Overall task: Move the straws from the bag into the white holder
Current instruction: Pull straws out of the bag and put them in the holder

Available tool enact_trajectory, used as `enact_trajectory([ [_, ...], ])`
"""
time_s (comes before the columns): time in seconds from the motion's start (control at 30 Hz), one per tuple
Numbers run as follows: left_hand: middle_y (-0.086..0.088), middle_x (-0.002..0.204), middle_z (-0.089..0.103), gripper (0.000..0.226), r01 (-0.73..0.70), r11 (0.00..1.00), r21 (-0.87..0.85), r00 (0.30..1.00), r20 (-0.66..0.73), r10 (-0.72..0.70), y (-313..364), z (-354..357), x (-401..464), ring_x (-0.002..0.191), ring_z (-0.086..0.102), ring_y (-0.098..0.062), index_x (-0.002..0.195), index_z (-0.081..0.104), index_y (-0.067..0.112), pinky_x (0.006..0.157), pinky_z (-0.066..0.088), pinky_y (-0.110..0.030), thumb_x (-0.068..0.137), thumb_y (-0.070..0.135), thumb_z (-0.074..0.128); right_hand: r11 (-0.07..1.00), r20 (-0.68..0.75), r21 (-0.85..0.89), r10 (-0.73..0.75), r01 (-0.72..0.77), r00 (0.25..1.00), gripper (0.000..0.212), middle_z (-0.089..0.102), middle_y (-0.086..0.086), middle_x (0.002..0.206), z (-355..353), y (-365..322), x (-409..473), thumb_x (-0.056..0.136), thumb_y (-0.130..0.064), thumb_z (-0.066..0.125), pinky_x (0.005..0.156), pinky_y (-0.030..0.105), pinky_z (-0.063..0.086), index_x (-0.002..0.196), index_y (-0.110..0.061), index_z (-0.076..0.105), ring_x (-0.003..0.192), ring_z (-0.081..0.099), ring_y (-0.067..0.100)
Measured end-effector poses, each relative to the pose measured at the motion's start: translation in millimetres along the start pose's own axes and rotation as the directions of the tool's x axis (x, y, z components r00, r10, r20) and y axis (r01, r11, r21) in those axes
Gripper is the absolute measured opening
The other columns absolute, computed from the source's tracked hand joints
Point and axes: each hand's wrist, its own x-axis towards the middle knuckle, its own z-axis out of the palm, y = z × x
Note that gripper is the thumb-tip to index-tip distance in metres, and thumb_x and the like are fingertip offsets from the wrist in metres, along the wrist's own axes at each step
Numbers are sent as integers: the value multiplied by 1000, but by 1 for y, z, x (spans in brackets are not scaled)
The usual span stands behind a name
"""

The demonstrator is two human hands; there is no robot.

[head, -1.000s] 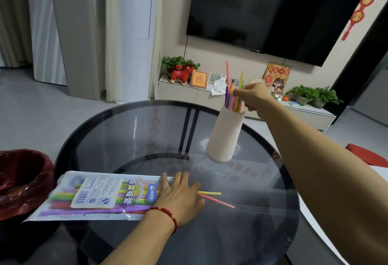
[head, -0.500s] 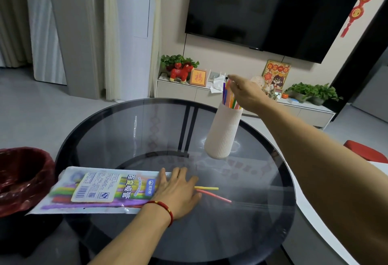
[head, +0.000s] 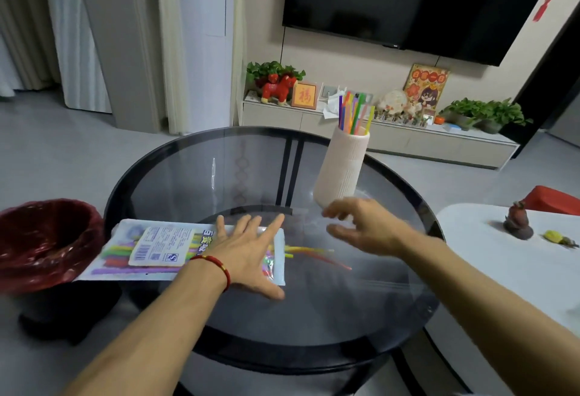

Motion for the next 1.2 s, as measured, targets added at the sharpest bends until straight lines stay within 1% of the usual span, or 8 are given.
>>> enact_trajectory([
  [0.1,1,152,33,137,-12,1000,-27,1000,-18,11,-2,-7,-3,143,28,-25,153,-20,39,115,7,-72,51,84,62,994,91,-91,76,-68,993,52,54,-6,142,68,7,-25,94,-52,65,107,40,44,141,-33,55,129,51,17],
  [0.27,3,140,38,128,-67,997,-35,995,-70,64,4,-12,-7,134,35,-22,157,-7,35,117,15,-65,59,72,67,999,-199,13,40,-38,979,16,64,2,104,91,8,-29,99,-30,65,80,44,49,104,-15,68,97,59,27],
  [0.43,5,138,37,124,-144,988,-55,985,-105,138,11,-15,-7,132,34,-20,156,-9,38,117,17,-60,63,66,68,913,-307,408,146,-8,941,10,68,-10,79,88,-5,-28,99,-24,70,66,20,50,100,-14,74,71,63,3],
  [0.57,5,138,37,124,-185,981,-61,971,-163,173,17,-15,-5,129,35,-20,156,-11,37,115,26,-54,62,68,65,779,-257,627,177,25,950,18,74,-9,104,94,-22,-26,100,-23,66,75,16,54,116,-17,73,84,69,-1],
  [0.83,3,127,39,120,-189,979,-70,958,-233,168,17,-12,-4,119,39,-19,157,-5,35,104,34,-45,65,68,65,910,-173,407,-1,73,985,37,73,-12,106,101,-25,-19,99,-47,61,67,23,49,133,-34,67,66,57,-3],
  [1.0,5,124,38,116,-238,969,-64,942,-258,214,22,-9,-5,116,38,-16,157,1,36,104,32,-41,66,66,66,849,-183,517,-18,112,983,20,78,-14,86,102,-22,-20,100,-24,68,68,19,56,115,-21,79,75,72,7],
  [1.1,5,126,37,114,-224,973,-55,951,-230,206,19,-9,-5,119,37,-17,157,3,38,107,29,-42,64,69,63,845,-196,529,34,77,980,20,67,-22,64,96,-12,-21,98,-19,70,60,11,47,115,-24,81,59,62,-1],
  [1.2,5,127,37,116,-173,984,-30,964,-209,163,12,-10,-5,121,38,-18,157,2,36,107,30,-44,64,71,61,769,-119,639,105,-4,987,18,68,-7,63,86,1,-27,99,-21,69,56,20,52,110,-32,79,53,57,3],
])
